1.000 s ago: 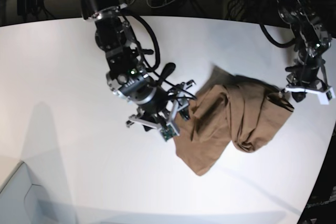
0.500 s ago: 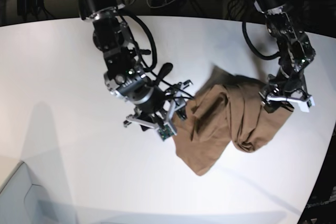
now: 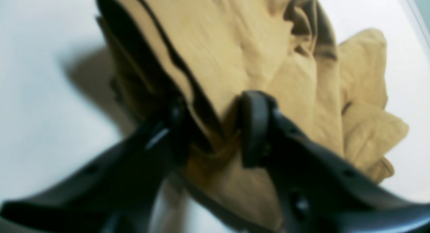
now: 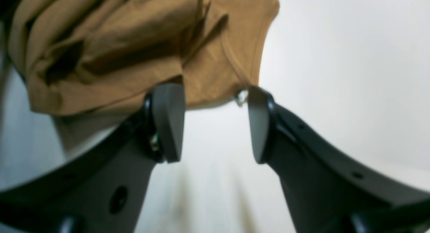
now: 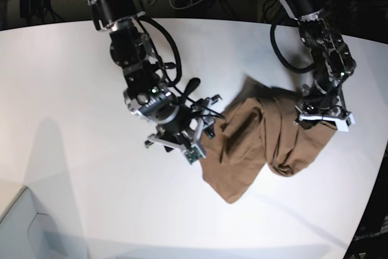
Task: Layout the t-shirt on the table in an organized manner, then fold the t-shirt properly
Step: 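Grasp the t-shirt edges with both grippers, then lift the t-shirt and pull the grippers apart to stretch it, then release and regrasp another t-shirt edge with the left gripper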
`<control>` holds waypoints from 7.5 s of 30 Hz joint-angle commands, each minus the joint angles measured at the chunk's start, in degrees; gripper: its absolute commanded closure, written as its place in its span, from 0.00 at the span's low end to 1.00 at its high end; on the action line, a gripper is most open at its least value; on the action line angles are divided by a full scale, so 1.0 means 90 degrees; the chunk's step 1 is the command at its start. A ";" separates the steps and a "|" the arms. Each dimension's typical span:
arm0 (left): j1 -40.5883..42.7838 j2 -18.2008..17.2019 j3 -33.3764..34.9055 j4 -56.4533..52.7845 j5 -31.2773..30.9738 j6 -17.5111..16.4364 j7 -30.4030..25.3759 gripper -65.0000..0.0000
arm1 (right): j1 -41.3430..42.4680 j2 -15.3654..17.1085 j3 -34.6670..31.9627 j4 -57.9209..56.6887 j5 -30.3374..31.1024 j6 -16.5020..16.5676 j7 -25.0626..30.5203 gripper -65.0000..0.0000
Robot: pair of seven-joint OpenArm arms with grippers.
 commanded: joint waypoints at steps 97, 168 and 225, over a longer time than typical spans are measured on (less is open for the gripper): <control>0.1699 -0.0315 0.0463 0.0952 -0.1183 -0.0034 -0.0081 1.00 | 0.2229 -0.0717 -0.0742 -0.4496 0.2853 0.0748 0.2540 0.65; 0.1201 -0.3207 0.5015 0.3756 -0.2394 -0.3819 0.0993 0.99 | -0.0222 0.0815 0.4063 -0.1253 0.2844 0.0758 0.0997 1.00; 0.2099 -0.0999 0.1401 0.1538 0.0527 -0.3819 0.2058 0.00 | -0.0271 0.0473 0.3780 -0.1253 0.2834 0.0748 0.0938 1.00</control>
